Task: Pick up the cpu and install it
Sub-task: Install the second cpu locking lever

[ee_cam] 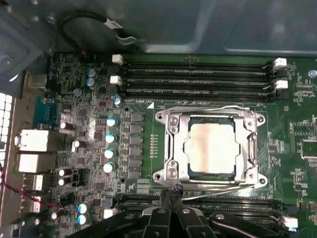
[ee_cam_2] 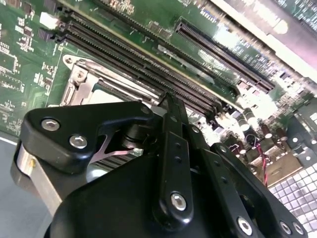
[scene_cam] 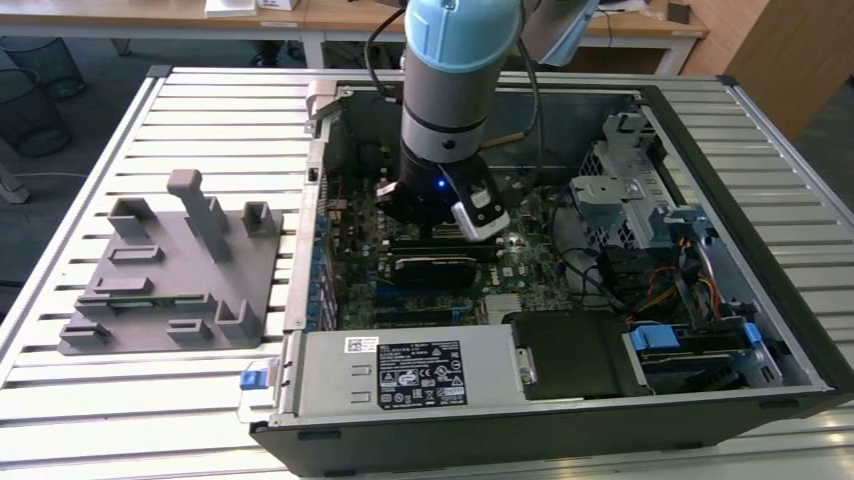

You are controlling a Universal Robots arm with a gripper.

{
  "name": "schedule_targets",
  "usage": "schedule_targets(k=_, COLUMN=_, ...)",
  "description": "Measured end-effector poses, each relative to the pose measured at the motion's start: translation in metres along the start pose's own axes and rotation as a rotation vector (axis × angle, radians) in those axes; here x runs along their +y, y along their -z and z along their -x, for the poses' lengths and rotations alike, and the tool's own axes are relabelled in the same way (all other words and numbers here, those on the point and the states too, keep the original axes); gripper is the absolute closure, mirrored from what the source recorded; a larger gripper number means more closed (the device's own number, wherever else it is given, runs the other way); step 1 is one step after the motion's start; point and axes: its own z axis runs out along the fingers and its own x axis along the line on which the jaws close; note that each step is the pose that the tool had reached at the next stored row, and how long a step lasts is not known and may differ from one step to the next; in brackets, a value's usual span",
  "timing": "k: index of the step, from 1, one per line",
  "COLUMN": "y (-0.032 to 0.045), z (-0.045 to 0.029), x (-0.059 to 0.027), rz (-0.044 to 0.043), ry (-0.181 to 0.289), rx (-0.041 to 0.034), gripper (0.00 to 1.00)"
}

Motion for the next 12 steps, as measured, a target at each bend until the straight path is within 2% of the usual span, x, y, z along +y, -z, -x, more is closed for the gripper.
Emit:
schedule_targets(k=5, y=-0.0013, z=-0.0028, x=-0.0018, rz=0.0093, ry=0.0, rx=-0.0002, gripper=0.89)
schedule_targets(k=6, y=-0.0051, z=-0.0047, x=-0.0027, rz=0.0155, ry=0.001, rx=-0.0003, gripper=0.89)
schedule_targets(k=8, y=-0.0068, z=-0.0058, x=-0.003, rz=0.021, ry=0.001, rx=-0.0001, gripper=0.89)
schedule_targets(k=10, y=-0.0077, z=-0.0063, x=-0.0031, rz=0.0337, ry=0.001, rx=-0.0004, gripper=0.89)
schedule_targets(k=12, y=-0.0081, z=-0.0064, x=-0.0032, rz=0.0518, ry=0.002, rx=-0.0007, gripper=0.89)
